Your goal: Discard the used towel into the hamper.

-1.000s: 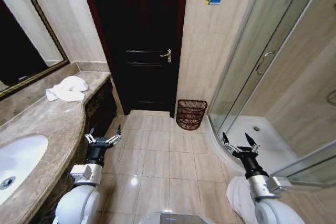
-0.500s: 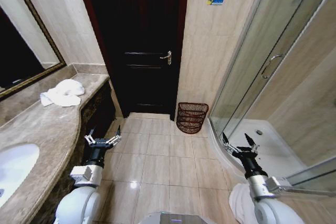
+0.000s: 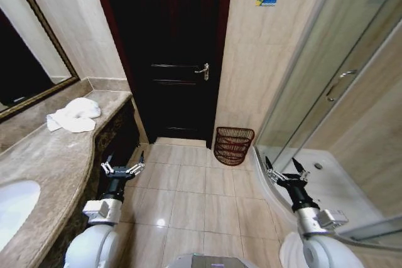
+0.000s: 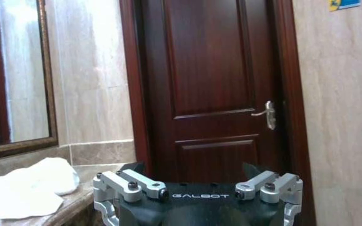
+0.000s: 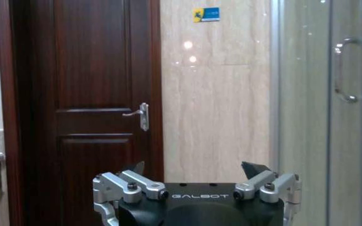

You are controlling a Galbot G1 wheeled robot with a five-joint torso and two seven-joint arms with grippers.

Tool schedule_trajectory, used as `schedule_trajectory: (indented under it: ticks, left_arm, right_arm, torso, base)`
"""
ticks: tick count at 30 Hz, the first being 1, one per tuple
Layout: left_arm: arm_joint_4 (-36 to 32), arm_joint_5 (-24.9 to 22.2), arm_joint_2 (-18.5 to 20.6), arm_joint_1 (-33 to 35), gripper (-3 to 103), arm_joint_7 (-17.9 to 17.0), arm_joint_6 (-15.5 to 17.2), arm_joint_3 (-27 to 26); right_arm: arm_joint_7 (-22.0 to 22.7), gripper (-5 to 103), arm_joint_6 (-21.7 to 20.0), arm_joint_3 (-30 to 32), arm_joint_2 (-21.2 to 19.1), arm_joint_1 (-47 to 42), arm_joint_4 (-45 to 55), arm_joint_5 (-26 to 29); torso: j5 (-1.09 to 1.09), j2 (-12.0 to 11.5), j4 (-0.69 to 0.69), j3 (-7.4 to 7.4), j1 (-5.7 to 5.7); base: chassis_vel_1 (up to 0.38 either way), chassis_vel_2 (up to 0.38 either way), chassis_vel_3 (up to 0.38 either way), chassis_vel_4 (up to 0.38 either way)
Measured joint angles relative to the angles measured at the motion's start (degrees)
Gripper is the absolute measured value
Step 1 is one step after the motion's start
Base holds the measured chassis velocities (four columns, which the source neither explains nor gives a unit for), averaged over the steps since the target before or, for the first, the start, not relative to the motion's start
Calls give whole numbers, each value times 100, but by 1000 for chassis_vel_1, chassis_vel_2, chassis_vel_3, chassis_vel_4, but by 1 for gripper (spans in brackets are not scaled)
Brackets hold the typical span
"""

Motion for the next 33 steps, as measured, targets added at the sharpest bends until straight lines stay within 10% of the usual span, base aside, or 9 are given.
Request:
schedule_trajectory:
  ticks: [33]
  left_arm:
    - [84,87,-171,150,100,27,-226,-66]
  right_arm:
    - [-31,100,-14,-86,-80,145,-126,-78]
  torso:
    - [0,0,0,0,0]
  base:
    - [-38,143,147,-43]
